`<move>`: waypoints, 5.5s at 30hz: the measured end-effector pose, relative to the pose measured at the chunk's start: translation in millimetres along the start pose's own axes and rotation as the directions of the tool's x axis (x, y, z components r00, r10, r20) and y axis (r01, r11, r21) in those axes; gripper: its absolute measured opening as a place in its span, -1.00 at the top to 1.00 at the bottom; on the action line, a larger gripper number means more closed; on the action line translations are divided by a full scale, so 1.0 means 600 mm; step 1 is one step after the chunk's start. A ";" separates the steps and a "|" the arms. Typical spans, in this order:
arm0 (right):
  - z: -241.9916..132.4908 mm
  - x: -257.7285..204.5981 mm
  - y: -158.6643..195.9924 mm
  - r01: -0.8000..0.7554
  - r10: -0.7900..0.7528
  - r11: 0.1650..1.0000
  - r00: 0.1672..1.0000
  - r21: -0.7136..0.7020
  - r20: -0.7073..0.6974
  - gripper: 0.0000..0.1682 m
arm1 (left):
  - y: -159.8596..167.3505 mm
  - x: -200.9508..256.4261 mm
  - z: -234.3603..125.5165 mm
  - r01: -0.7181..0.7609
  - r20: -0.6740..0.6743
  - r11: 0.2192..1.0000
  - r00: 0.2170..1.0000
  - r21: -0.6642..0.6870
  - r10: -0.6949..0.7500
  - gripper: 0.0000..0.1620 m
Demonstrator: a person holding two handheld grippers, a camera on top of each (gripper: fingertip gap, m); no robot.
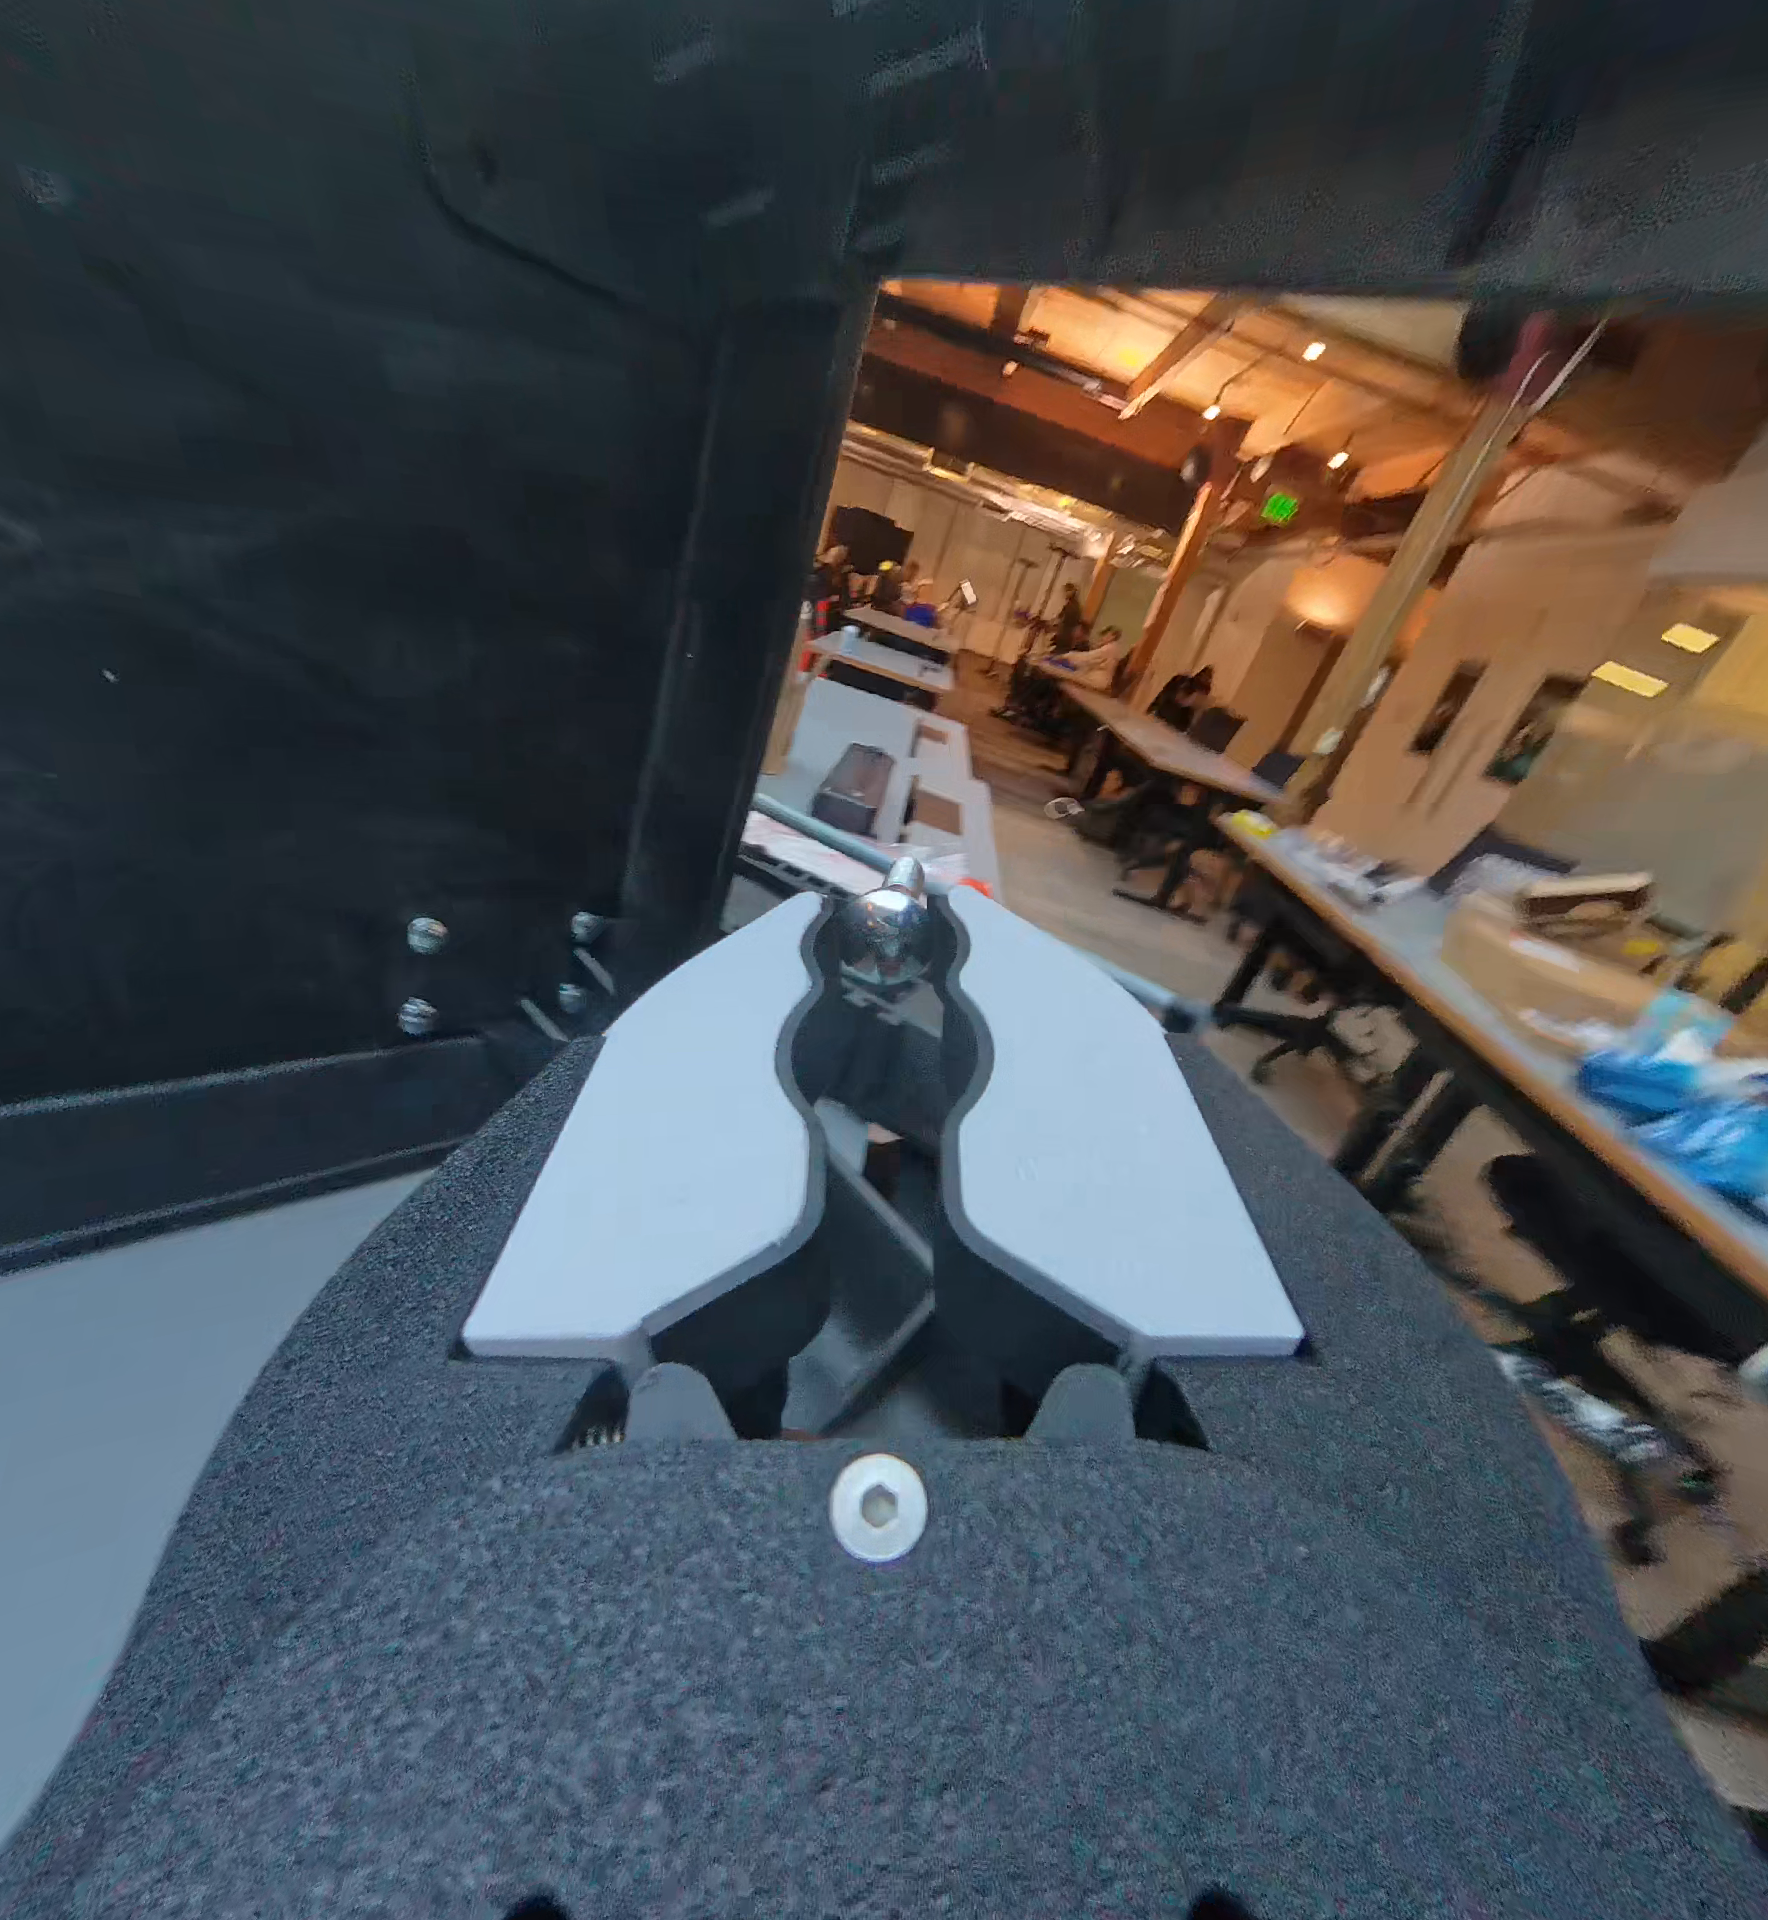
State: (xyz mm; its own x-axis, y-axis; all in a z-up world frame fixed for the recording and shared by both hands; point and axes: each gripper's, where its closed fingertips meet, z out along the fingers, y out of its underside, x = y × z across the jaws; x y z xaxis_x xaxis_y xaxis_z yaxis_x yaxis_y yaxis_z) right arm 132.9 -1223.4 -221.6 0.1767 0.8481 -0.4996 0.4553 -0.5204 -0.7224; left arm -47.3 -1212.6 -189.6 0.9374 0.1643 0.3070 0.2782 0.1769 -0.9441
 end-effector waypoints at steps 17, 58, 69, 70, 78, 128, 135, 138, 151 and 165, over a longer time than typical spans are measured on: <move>0.145 -0.159 0.005 0.971 -0.958 0.226 0.207 -0.082 -0.200 0.51 | -0.001 0.055 -0.242 0.541 -0.101 0.832 0.827 -0.120 -0.552 0.80; 0.139 -0.135 0.055 0.743 -0.750 -0.656 -0.621 -0.134 0.226 0.87 | 0.100 0.125 -0.286 0.705 -0.177 0.588 0.569 -0.397 -0.803 0.58; 0.136 -0.169 0.036 0.767 -0.772 -0.632 -0.612 -0.110 0.172 0.87 | 0.065 0.132 -0.273 0.663 -0.293 0.697 0.633 -0.274 -0.717 0.58; 0.135 -0.169 0.034 0.768 -0.773 -0.631 -0.611 -0.111 0.169 0.87 | 0.063 0.134 -0.271 0.660 -0.304 0.700 0.632 -0.272 -0.713 0.59; 0.133 -0.167 0.026 0.764 -0.771 -0.634 -0.614 -0.120 0.168 0.87 | 0.054 0.146 -0.257 0.648 -0.339 0.715 0.632 -0.262 -0.697 0.70; 0.146 -0.178 -0.016 0.778 -0.780 -0.623 -0.610 -0.080 0.137 0.85 | 0.033 0.128 -0.226 0.513 -0.300 0.847 0.794 -0.140 -0.529 0.80; 0.154 -0.154 -0.090 0.835 -0.858 -0.499 -0.513 -0.230 0.000 0.65 | 0.002 0.099 -0.192 0.575 -0.294 0.817 0.776 -0.032 -0.558 0.81; 0.141 -0.124 -0.103 0.871 -0.906 -0.400 -0.423 -0.285 -0.024 0.63 | -0.017 0.075 -0.160 0.518 -0.255 0.855 0.831 0.028 -0.495 0.81; 0.013 0.019 0.070 0.846 -0.983 -0.176 -0.125 -0.503 0.133 0.66 | -0.157 -0.047 0.154 -0.306 0.151 0.906 0.950 0.292 0.272 0.80; -0.042 0.075 0.192 0.760 -0.978 0.002 0.138 -0.650 0.158 0.69 | -0.233 -0.141 0.300 -0.579 0.463 0.791 0.767 0.201 0.444 0.80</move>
State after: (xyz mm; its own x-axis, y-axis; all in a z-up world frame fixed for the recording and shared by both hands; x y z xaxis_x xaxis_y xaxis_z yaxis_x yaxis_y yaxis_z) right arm 214.9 -1242.6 -315.1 -0.5587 0.6101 0.5618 0.7025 0.7082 -0.0704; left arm -202.9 -1076.6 -62.0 0.7455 0.6541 -0.1281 -0.3646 0.2393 -0.8999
